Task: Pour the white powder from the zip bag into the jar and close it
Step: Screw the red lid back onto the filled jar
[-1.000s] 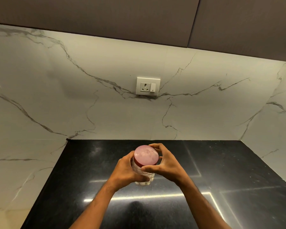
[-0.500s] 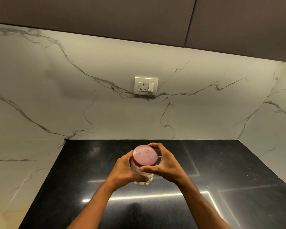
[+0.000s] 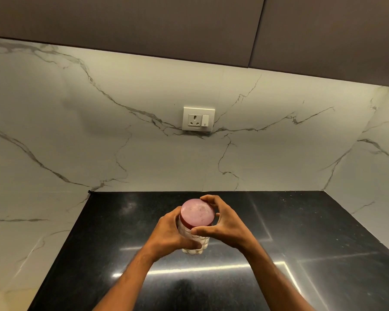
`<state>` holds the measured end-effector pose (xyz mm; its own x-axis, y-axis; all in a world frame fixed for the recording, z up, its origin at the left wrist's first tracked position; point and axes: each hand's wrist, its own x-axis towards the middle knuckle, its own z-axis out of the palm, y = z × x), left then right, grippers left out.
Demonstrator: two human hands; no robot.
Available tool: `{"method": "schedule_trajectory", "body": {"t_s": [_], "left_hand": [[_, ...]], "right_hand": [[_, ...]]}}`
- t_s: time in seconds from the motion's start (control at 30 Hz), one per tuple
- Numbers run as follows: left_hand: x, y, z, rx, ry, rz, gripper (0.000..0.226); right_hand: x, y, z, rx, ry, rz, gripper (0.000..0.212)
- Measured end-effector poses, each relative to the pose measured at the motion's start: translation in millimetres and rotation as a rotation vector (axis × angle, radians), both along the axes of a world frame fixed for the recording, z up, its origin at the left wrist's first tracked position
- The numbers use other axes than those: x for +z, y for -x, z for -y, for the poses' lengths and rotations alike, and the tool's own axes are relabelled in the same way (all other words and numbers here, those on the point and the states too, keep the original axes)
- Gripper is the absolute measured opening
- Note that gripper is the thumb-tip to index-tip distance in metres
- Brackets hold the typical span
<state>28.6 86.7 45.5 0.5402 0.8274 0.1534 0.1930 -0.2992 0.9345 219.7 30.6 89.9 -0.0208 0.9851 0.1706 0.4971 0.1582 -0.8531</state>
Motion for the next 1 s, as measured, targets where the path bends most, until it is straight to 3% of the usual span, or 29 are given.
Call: {"method": "schedule_trajectory", "body": {"t_s": [0.17,0.37,0.6,0.8,1.0], "left_hand": [[2,2,-1,-0.03,0.014,0.0,0.084],[1,1,0,-0.023,0.002,-0.015,0.085],[2,3,0,-0.056,0.022,-0.029,0.088],[3,2,3,-0.031,0.015,-0.013,0.085],[4,5,0,-0.137,0.047,-0.036,0.09]], "right_hand": [[7,-8,1,0.123,0.11,-0.037,0.081],[1,-2,2,-0.002,0.013,0.024,0.084],[6,-6,3,0.116,0.097,-0.019,0.083],[-6,4,6,-0.014,-0.005,-0.045,0.08],[2,2,4,0.13,0.081,-0.043,0.079]]}}
